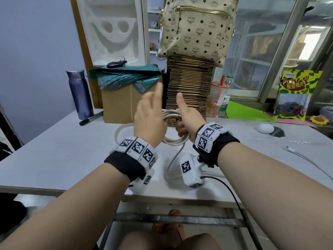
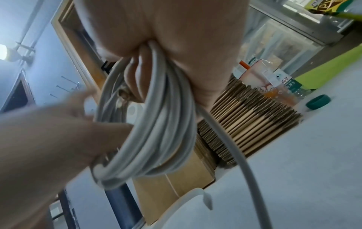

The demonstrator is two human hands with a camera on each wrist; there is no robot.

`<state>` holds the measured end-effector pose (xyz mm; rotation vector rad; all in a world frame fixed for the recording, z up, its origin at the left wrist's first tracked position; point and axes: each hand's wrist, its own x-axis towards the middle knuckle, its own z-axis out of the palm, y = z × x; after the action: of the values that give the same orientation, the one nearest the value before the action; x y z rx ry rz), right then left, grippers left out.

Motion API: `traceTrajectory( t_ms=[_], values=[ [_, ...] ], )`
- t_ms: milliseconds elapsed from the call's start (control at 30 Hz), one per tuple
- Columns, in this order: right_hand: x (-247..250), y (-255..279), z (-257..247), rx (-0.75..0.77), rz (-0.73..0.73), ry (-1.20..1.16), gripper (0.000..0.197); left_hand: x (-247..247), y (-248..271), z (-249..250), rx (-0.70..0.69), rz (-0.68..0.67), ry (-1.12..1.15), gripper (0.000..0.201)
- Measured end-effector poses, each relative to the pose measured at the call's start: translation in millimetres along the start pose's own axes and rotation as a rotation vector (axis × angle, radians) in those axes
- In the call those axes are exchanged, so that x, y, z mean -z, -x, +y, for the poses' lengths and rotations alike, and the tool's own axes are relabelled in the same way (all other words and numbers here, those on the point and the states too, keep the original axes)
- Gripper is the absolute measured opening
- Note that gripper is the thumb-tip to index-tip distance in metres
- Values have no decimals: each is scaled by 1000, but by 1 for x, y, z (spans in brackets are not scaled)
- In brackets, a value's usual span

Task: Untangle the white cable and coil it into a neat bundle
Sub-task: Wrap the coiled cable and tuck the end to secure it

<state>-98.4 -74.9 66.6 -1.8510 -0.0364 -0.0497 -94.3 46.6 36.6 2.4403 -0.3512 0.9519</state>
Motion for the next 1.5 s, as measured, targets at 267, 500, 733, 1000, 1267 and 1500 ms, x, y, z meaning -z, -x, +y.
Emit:
traceTrajectory(
  t_ms=[267,500,733,1000,1267,1500],
  values=[
    [4,-4,14,77,13,8,67,11,-14,17,-21,-402,-27,21],
    [10,2,27,-137,-204,-443,21,5,-21,1,443,-319,519,20],
    [2,5,6,-41,-117,-105,22,3,-12,-1,248,-387,184,18],
    [4,5,3,128,-58,222,13,8,-21,2,154,-433,124,10],
    [6,3,4,-138,-145,187,12,11,-17,6,460,-181,571,23],
    [6,-5,-2,112,-86,880,12,6,-10,9,90,-263,74,34]
  ],
)
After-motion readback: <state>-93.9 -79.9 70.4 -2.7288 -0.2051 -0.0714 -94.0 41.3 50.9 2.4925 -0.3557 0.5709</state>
